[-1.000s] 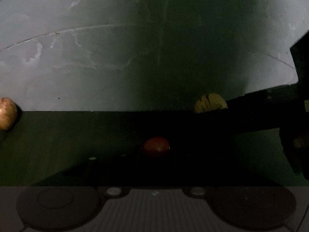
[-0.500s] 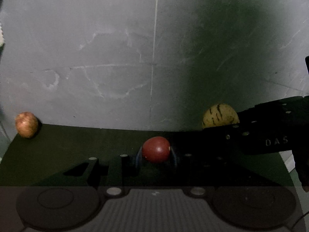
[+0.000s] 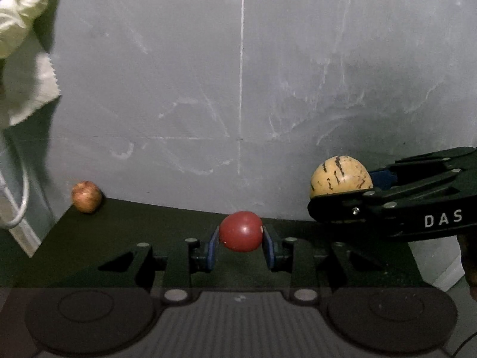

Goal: Organize fruits
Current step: 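Grasp the red tomato with the left gripper while the right grasps the striped pepino melon, then carry the tomato in the left gripper over the tray while the right carries the melon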

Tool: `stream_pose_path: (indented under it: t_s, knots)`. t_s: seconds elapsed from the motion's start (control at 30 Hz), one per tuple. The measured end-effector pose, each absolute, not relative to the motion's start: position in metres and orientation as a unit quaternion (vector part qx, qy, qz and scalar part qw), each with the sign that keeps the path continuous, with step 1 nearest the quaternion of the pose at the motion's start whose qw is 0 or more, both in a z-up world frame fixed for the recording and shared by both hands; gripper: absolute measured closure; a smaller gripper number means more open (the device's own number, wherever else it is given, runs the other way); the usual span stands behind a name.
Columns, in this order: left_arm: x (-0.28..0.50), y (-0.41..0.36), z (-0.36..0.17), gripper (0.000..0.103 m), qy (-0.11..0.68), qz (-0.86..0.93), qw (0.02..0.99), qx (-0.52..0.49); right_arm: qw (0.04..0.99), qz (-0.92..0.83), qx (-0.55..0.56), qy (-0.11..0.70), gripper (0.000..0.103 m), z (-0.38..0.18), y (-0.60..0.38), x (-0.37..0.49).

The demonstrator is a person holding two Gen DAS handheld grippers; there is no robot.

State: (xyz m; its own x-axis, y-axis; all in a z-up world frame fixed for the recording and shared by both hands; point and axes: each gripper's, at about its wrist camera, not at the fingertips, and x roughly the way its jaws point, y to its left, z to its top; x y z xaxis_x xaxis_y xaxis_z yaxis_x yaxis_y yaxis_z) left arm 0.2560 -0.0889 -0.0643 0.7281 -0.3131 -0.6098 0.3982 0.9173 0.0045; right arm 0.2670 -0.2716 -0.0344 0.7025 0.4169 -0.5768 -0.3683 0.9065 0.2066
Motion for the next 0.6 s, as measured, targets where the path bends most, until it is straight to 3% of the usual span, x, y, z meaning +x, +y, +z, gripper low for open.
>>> stream_pose_path:
  t_s: [0.33,0.6]
  knots:
    - [0.187,-0.059,-0.041,0.07,0.296,-0.116,0.947,0.043,0.913,0.283,0.016,0.292,0.05,0.003,-0.263,0.232]
    - [0.111,-0.014,-0.046,0.07,0.311,-0.021,0.95,0.001,0.886,0.353,-0.006,0.301,0.05,0.001,-0.24,0.195]
